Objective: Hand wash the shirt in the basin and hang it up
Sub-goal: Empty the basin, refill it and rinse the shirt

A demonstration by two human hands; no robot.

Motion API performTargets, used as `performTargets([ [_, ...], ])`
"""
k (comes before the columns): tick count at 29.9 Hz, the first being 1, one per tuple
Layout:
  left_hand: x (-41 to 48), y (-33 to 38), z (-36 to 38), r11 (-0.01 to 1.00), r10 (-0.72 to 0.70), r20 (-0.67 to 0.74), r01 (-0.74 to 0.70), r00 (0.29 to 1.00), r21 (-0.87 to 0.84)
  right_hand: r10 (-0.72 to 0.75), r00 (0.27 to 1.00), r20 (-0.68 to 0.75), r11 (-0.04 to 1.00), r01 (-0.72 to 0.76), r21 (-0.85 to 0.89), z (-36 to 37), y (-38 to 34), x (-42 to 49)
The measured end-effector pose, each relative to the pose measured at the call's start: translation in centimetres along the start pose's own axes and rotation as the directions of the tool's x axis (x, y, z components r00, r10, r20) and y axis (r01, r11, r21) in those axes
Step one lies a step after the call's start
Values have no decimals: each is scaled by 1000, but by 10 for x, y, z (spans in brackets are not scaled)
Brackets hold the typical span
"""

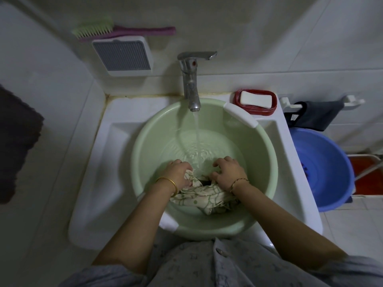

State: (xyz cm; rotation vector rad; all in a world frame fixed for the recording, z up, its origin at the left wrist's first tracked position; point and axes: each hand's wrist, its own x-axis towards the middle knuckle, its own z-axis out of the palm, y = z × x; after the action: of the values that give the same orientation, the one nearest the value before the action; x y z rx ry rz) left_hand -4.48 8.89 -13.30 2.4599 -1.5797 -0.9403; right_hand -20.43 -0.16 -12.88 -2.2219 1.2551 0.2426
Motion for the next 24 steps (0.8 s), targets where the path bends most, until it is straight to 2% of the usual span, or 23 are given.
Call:
performTargets([
  [24,1,0,0,999,-12,-50,10,999,-43,4,1000,8,1000,-4,-9,-1,0,-1],
])
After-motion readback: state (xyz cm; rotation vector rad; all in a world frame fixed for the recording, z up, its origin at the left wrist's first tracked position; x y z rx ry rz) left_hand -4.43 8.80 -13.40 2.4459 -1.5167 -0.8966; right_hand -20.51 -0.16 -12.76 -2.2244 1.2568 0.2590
